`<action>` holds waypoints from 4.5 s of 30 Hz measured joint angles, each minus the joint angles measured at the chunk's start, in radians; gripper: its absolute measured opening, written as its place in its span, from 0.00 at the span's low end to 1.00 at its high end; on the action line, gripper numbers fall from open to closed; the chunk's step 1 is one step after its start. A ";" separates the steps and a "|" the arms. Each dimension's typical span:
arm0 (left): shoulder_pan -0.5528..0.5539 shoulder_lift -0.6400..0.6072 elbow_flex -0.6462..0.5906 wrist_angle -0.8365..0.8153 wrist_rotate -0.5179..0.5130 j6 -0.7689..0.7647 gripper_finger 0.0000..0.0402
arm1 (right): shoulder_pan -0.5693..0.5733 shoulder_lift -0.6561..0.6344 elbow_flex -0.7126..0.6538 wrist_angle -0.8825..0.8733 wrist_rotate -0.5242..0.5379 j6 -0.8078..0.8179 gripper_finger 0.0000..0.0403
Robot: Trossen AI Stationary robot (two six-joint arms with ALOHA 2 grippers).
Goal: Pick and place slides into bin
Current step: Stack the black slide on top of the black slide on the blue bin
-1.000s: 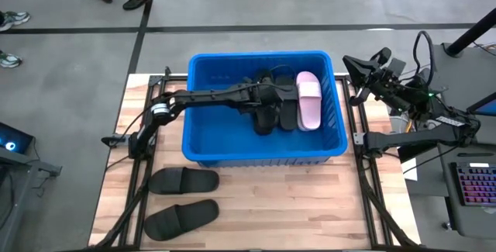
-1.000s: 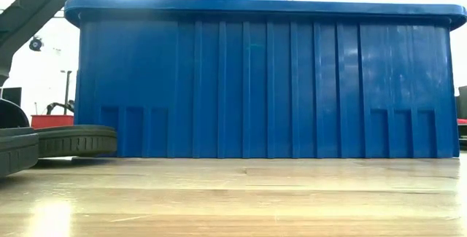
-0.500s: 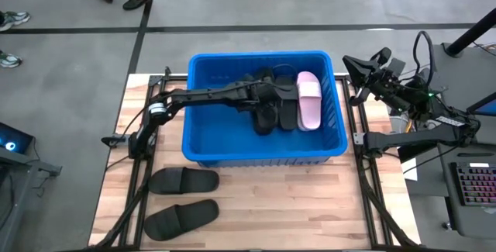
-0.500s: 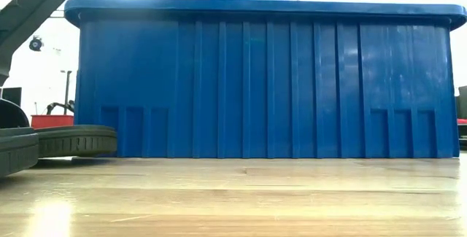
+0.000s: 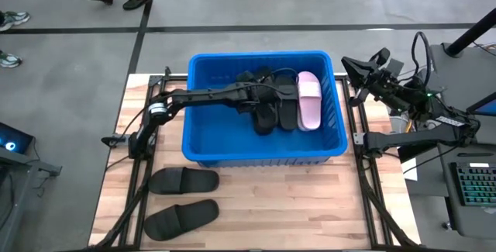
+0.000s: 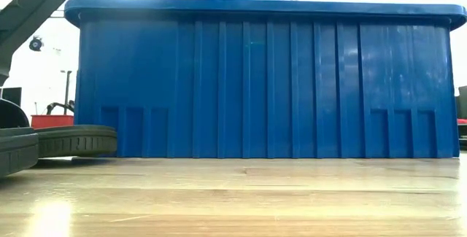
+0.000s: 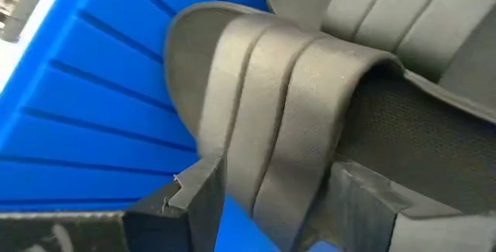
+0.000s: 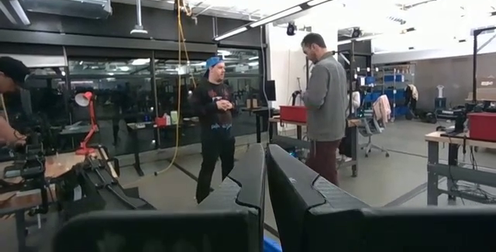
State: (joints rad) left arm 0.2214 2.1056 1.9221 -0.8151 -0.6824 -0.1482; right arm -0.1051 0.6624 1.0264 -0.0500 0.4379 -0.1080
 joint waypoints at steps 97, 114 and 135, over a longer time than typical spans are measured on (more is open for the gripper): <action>-0.053 0.035 0.004 0.016 -0.304 0.076 0.00 | 0.000 0.000 0.000 -0.003 0.000 -0.005 0.02; -0.048 0.035 -0.096 0.145 -0.268 0.076 0.00 | 0.000 0.022 0.000 -0.002 0.000 0.002 0.02; -0.028 0.035 -0.098 0.184 -0.152 0.014 0.20 | 0.000 0.022 0.000 0.001 0.000 0.003 0.02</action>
State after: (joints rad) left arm 0.1930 2.1410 1.8244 -0.6312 -0.8346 -0.1342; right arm -0.1051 0.6842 1.0264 -0.0490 0.4377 -0.1055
